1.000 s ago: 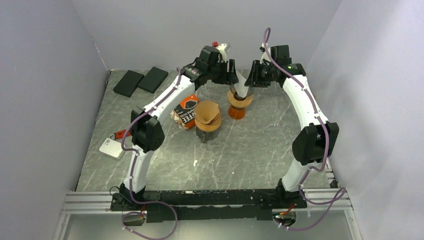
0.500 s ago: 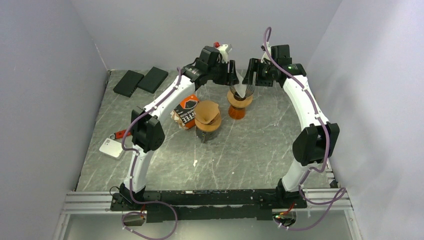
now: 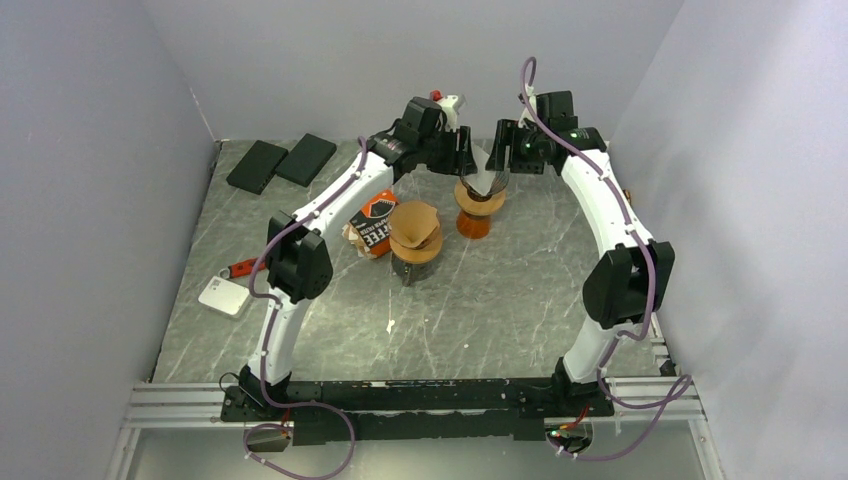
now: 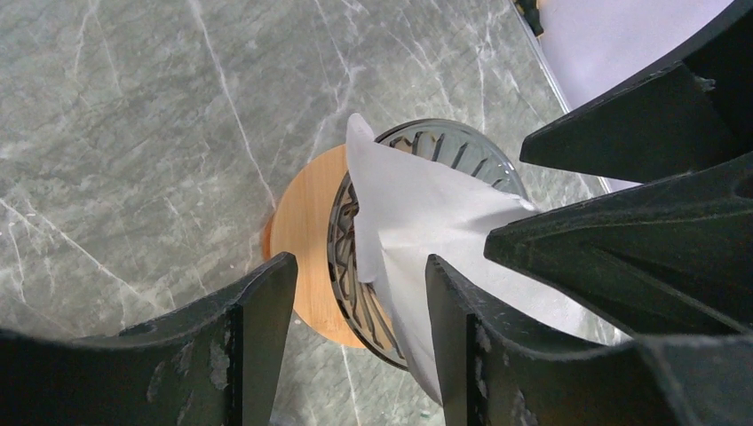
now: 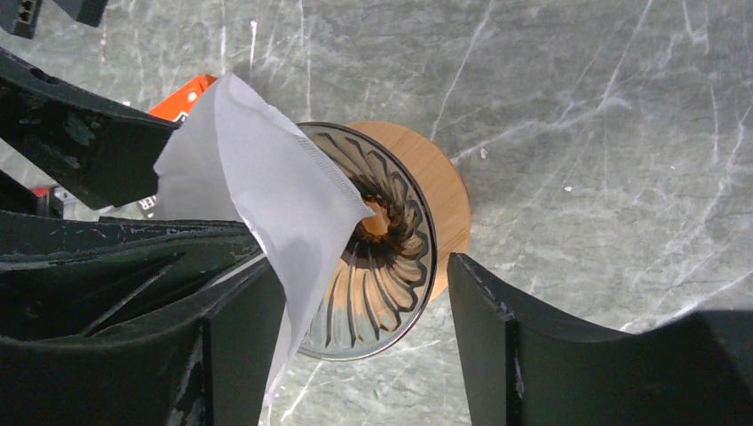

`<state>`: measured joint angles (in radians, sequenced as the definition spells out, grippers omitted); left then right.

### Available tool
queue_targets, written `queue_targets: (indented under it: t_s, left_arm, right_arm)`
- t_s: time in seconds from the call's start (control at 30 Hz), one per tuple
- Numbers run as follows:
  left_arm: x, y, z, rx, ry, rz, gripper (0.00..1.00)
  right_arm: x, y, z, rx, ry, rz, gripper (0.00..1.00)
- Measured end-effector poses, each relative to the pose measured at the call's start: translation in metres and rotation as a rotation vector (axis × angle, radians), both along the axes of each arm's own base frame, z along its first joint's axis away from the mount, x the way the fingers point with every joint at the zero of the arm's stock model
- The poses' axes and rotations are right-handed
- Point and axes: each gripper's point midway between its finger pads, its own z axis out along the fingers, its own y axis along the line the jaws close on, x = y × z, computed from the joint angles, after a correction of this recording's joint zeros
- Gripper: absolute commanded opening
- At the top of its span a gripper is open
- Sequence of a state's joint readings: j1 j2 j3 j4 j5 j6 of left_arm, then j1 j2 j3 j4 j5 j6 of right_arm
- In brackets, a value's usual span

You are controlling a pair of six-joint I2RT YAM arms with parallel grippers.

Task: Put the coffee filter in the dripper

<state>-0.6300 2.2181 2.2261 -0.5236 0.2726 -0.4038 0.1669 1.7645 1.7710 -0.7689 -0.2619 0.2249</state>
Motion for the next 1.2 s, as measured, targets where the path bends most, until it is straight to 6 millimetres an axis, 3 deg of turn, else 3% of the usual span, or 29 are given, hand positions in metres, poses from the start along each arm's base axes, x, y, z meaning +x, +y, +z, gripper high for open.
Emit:
queue_targets:
  t_s: [0.17,0.23,0.37,0.57,0.67,1.0,1.2]
  left_arm:
    - [-0.001,0.003,-0.007,0.026,0.006,-0.003,0.56]
    - [0.000,0.003,-0.008,0.032,0.000,-0.003,0.56]
    - [0.001,0.005,-0.009,0.044,-0.009,0.000,0.54]
    - [0.002,0.005,-0.008,0.047,-0.017,-0.001,0.58]
    - [0.002,0.005,-0.008,0.047,-0.016,-0.002,0.59]
    - [0.002,0.005,-0.008,0.047,-0.017,-0.002,0.57]
    - [0.003,0.005,-0.012,0.055,-0.017,-0.005,0.53]
  right_arm:
    - [0.001,-0.004,-0.014,-0.047,0.018,-0.015,0.40]
    - [0.001,-0.006,-0.018,-0.062,0.025,-0.025,0.39]
    - [0.004,-0.013,-0.022,-0.090,0.029,-0.057,0.41]
    - [0.005,-0.016,-0.023,-0.099,0.028,-0.073,0.67]
    - [0.005,-0.013,-0.022,-0.088,0.027,-0.065,0.73]
    - [0.011,-0.003,-0.043,-0.054,0.053,-0.026,0.72]
    - [0.015,-0.001,-0.061,-0.066,0.084,-0.022,0.59]
